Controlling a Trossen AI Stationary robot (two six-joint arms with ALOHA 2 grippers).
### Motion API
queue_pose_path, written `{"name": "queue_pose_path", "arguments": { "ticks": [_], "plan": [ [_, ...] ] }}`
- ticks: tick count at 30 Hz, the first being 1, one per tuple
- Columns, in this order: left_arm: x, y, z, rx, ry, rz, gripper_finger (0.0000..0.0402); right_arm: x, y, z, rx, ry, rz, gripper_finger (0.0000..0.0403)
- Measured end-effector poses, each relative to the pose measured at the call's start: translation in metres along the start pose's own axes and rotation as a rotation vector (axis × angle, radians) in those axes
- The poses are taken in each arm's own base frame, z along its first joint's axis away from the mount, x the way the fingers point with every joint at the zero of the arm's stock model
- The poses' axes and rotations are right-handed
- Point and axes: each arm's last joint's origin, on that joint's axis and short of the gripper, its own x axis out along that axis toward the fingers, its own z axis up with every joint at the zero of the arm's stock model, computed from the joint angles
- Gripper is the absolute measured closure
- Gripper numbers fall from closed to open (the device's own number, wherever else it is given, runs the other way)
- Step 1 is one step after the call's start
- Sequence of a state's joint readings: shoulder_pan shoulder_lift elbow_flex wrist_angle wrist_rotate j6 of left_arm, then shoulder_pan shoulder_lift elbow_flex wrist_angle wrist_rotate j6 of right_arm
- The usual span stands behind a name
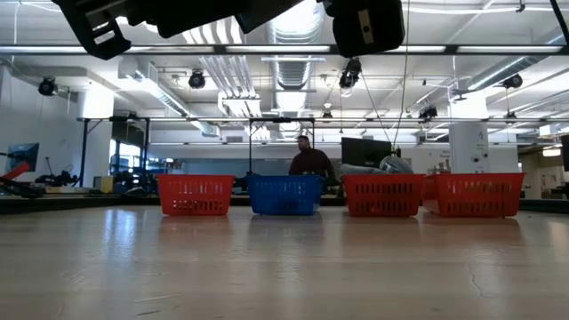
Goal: Pick & Place Travel size toiletries
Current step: Put the blue shaving cream into the blue bin
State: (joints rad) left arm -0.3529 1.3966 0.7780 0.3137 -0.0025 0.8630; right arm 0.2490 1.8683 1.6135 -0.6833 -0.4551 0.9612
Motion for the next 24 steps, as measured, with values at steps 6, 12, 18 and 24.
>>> {"name": "queue_pose_path", "arguments": {
  "ticks": [6, 12, 18, 24],
  "plan": [
    [0.000, 0.001, 0.001, -0.002, 0.034, 0.014, 0.0385, -0.005, -0.003, 0.001, 0.015, -0.006, -0.015, 0.0270],
    [-0.001, -0.003, -0.006, -0.068, 0.139, 0.012, 0.0396, -0.009, -0.009, -0.009, 0.060, 0.046, -0.107, 0.0195],
    [-0.004, 0.000, -0.013, -0.242, 0.295, 0.166, 0.0398, -0.038, -0.004, -0.034, 0.037, -0.126, -0.337, 0.0118],
    [-0.008, 0.008, -0.026, -0.653, 0.407, 0.444, 0.0398, -0.113, 0.002, -0.084, 0.221, -0.629, -0.574, 0.0069]
  ]
}}
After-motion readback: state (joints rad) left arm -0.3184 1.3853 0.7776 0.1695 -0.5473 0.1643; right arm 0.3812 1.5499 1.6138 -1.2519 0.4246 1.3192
